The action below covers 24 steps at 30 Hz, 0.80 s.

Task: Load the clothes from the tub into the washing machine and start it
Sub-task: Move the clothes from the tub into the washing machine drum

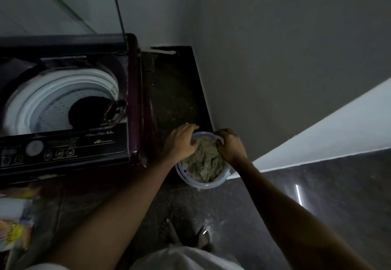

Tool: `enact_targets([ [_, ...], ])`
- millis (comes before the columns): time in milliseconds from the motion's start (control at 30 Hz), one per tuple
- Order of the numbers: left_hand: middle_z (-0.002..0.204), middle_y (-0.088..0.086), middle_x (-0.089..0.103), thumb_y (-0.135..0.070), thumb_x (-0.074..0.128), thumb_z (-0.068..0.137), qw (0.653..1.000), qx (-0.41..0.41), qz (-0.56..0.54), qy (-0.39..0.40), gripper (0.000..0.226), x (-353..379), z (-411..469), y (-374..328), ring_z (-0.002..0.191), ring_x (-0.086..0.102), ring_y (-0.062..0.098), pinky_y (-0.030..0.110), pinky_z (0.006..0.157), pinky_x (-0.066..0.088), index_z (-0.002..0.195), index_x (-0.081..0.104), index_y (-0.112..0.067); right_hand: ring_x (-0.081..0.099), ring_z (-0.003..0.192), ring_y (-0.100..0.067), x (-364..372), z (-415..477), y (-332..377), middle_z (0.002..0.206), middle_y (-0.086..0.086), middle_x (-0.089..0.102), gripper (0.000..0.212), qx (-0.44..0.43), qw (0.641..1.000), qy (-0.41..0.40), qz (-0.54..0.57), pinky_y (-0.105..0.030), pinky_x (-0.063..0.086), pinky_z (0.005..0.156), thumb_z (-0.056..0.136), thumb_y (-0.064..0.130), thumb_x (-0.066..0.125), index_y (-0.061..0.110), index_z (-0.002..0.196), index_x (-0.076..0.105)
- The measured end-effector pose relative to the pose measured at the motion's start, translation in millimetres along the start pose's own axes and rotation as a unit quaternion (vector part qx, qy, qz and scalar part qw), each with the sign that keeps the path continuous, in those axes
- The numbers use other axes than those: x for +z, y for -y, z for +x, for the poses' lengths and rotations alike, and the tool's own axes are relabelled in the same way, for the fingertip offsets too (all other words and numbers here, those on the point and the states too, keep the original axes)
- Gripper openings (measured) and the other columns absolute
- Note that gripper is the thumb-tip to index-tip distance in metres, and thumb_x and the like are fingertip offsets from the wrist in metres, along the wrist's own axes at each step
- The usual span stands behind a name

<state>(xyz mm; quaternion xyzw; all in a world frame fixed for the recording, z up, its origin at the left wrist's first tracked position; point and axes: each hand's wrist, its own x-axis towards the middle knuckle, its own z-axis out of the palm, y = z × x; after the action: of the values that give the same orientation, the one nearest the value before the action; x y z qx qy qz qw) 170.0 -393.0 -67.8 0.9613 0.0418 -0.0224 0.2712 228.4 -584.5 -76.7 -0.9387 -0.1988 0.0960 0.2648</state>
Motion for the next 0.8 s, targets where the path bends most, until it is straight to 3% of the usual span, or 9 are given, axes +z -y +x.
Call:
enact_targets([
  [133, 0.145, 0.002, 0.048, -0.029, 0.063, 0.088, 1.0, 0.01, 0.003, 0.021, 0.058, 21.7, 11.5, 8.4, 0.139, 0.037, 0.018, 0.036, 0.111, 0.033, 0.141, 0.044, -0.016, 0.06, 0.105, -0.028, 14.4, 3.7, -18.2, 0.124, -0.005, 0.059, 0.036, 0.031, 0.999, -0.004, -0.003, -0.035, 0.052, 0.081, 0.083, 0.018, 0.057, 0.016, 0.119, 0.064],
  [433, 0.136, 0.005, 0.055, -0.037, 0.062, 0.087, 0.997, 0.013, 0.027, 0.066, 0.053, 110.6, 48.7, 41.9, 0.132, 0.045, 0.023, 0.039, 0.108, 0.037, 0.133, 0.052, -0.013, 0.048, 0.126, -0.025, 72.0, 24.5, -87.4, 0.139, -0.005, 0.051, 0.046, 0.068, 0.995, 0.07, -0.033, -0.034, 0.044, 0.1, 0.089, 0.029, 0.054, 0.019, 0.133, 0.054],
  [667, 0.123, 0.011, 0.062, -0.032, 0.067, 0.085, 0.998, 0.023, 0.037, 0.053, 0.047, 264.2, 90.2, 117.2, 0.116, 0.056, 0.031, 0.037, 0.097, 0.041, 0.125, 0.06, -0.01, 0.048, 0.126, -0.029, 204.2, 57.7, -194.4, 0.138, -0.011, 0.052, 0.05, 0.049, 0.99, 0.124, -0.05, -0.034, 0.04, 0.102, 0.09, 0.03, 0.054, 0.014, 0.137, 0.048],
  [800, 0.129, 0.013, 0.058, -0.025, 0.066, 0.085, 0.996, 0.008, 0.033, 0.08, 0.049, 355.0, 97.8, 172.1, 0.121, 0.053, 0.033, 0.044, 0.1, 0.042, 0.129, 0.056, -0.009, 0.048, 0.125, -0.033, 289.2, 76.3, -250.1, 0.136, -0.014, 0.052, 0.055, 0.058, 0.983, 0.155, -0.08, -0.04, 0.041, 0.103, 0.089, 0.038, 0.051, 0.014, 0.138, 0.046],
])
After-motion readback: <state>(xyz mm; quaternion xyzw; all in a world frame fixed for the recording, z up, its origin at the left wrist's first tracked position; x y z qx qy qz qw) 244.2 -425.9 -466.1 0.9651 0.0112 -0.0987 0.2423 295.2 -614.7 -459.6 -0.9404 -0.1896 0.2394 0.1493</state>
